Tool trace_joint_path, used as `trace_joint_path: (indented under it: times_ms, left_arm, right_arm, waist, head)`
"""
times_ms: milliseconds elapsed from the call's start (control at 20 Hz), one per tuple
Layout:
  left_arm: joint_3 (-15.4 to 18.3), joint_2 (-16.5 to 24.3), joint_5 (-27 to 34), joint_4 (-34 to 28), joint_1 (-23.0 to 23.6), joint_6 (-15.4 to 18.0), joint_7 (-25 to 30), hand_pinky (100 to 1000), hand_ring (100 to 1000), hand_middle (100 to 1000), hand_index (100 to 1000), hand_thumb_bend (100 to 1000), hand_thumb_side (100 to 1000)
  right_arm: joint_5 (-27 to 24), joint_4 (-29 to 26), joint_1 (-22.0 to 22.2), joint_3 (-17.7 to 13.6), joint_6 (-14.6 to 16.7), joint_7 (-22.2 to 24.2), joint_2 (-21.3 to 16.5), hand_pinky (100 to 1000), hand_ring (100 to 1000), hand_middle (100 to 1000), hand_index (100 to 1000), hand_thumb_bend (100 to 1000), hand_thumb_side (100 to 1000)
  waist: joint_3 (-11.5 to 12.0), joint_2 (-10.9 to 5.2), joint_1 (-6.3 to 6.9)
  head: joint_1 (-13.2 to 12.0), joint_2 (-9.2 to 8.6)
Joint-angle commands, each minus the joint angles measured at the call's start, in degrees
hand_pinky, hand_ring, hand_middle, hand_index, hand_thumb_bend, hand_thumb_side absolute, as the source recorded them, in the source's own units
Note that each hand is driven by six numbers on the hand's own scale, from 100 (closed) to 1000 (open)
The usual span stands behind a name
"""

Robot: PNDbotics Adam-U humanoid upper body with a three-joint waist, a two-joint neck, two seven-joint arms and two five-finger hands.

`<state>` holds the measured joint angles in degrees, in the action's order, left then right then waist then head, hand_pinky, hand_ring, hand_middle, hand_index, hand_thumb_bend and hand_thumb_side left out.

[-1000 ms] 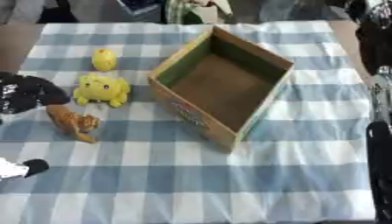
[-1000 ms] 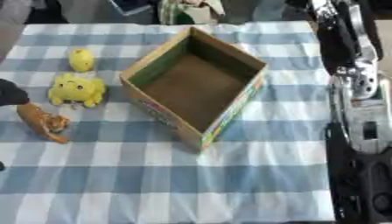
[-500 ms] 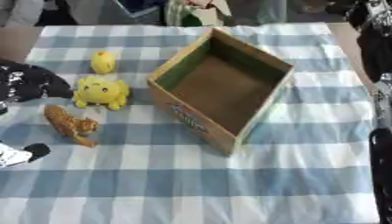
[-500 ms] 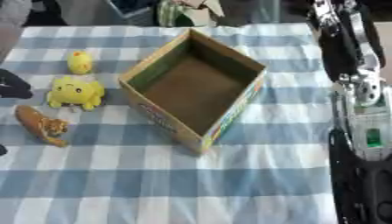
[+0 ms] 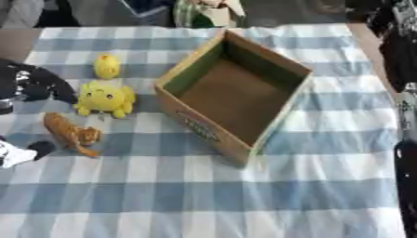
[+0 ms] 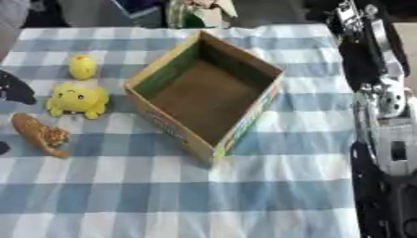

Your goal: Pick up objects on the table and place them in the box.

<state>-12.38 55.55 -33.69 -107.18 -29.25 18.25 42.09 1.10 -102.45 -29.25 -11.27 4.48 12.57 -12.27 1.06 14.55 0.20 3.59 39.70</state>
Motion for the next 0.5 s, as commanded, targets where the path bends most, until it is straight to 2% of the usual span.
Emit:
trace_joint_path:
  times_ms: [50,500]
  left_arm:
    - [-0.1,0.7,0.0,1.9,-1.4,0.5,1.9,737,883,835,902,275,481]
    - [-1.5,-1.7,-4.0,8.6,-3.8,1.5,4.2,738,882,835,896,291,491]
  right_arm:
    - [-0.5,-0.3,-1.0,-0.1,0.0,0.1,-1.0,800,793,495,841,100,768]
    - [-0.8,-0.1,-1.3,-0.2,0.0,0.5,-1.1,803,797,492,841,100,782]
  waist:
    - [-0.2,-0.64,0.1]
    - [-1.0,0.34,0.05]
  head:
    - [-0.4,-0.81]
    - [-0.9,-1.67]
